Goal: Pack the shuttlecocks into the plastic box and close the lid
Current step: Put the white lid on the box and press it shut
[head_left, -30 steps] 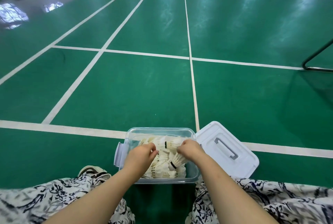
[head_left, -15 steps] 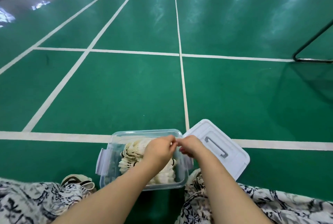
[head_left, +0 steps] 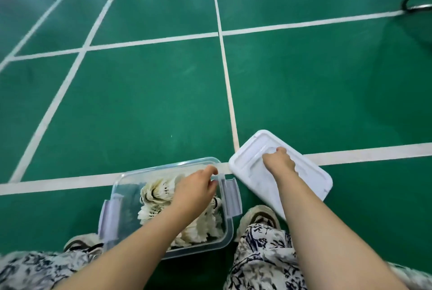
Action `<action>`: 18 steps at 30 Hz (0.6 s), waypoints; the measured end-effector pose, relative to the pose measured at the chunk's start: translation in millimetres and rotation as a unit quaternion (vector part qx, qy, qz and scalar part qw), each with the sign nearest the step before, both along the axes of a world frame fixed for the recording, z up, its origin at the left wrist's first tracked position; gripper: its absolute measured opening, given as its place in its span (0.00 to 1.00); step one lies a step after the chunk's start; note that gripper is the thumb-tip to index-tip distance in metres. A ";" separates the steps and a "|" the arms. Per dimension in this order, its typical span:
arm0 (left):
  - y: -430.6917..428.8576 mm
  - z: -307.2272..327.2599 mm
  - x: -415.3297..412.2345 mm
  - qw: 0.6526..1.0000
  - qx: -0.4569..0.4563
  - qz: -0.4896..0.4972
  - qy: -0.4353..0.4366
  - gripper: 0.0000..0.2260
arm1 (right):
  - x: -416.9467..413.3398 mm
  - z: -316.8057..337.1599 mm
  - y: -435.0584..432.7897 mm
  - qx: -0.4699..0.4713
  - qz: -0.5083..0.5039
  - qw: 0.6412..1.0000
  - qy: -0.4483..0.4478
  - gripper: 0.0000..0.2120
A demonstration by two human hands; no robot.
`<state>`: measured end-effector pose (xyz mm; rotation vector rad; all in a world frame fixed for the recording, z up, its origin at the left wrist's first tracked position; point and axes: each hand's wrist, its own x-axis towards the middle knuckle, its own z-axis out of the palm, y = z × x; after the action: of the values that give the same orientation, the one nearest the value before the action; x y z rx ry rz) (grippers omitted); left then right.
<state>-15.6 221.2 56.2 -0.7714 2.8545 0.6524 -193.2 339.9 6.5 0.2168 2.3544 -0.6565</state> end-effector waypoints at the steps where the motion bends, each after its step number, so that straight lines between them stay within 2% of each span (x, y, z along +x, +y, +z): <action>1: -0.7 -2.3 0.8 1.000 0.004 0.000 -0.004 0.13 | 0.6 -6.1 3.1 0.022 0.000 1.000 -0.013 0.26; 5: -6.7 -9.4 2.4 1.000 0.013 0.000 -0.019 0.13 | 6.6 -25.1 4.1 0.089 0.053 0.994 -0.024 0.21; 9: -10.9 -11.7 1.0 1.000 0.012 0.007 -0.012 0.12 | 9.9 -31.7 1.1 0.103 0.035 0.994 -0.019 0.19; 12: -9.8 -10.6 1.5 1.000 0.012 0.006 -0.018 0.13 | 10.8 -24.0 -0.5 0.117 0.059 0.991 0.001 0.18; 18: -14.5 -0.2 7.9 1.000 0.008 0.016 -0.004 0.13 | -7.2 24.3 -20.4 0.064 0.083 0.982 0.156 0.15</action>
<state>-7.7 206.7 55.9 -0.8160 2.8314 0.6736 -200.4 319.5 30.8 -0.0311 2.6832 -0.4851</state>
